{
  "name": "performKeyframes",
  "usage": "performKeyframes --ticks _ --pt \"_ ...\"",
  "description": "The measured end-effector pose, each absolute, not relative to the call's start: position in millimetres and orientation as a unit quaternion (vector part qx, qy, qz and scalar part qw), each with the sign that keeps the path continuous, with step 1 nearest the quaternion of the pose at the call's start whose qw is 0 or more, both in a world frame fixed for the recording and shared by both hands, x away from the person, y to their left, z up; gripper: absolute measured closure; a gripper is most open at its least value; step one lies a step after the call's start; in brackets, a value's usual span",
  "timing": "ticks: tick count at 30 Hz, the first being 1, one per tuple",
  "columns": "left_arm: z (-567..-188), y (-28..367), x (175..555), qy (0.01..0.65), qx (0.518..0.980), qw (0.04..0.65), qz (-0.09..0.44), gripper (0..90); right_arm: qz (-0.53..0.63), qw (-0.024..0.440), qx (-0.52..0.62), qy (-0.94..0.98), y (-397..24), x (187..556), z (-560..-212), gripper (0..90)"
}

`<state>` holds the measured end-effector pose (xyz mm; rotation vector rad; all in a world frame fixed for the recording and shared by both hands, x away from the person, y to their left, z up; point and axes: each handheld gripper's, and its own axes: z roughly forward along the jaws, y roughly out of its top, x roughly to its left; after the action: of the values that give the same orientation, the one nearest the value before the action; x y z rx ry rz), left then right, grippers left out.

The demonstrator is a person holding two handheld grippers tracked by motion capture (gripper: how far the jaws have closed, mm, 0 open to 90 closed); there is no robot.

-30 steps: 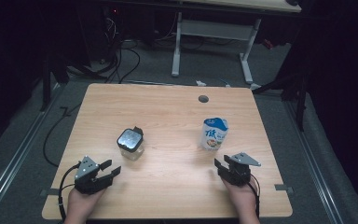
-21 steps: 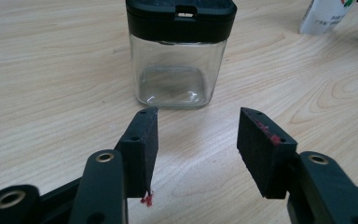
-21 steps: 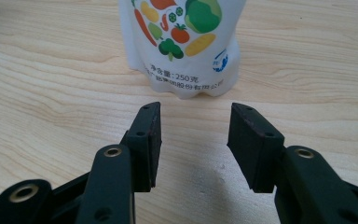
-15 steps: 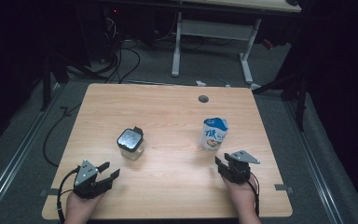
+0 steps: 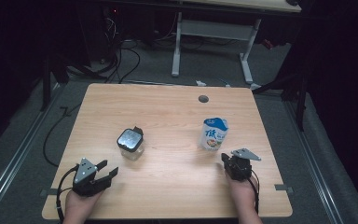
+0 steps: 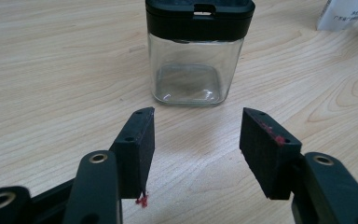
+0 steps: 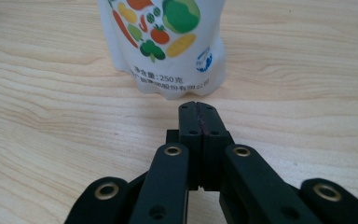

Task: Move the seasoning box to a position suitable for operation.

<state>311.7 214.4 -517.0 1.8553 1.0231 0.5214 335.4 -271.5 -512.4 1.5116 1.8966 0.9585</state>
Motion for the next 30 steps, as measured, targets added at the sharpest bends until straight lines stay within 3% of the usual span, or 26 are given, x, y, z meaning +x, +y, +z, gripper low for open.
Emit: performKeyframes --ticks 30 --pt "-517.6 207.5 312.5 0.406 0.764 0.459 0.203 48.4 0.316 0.252 0.595 0.694 -265.3 386.6 -529.2 86.9"
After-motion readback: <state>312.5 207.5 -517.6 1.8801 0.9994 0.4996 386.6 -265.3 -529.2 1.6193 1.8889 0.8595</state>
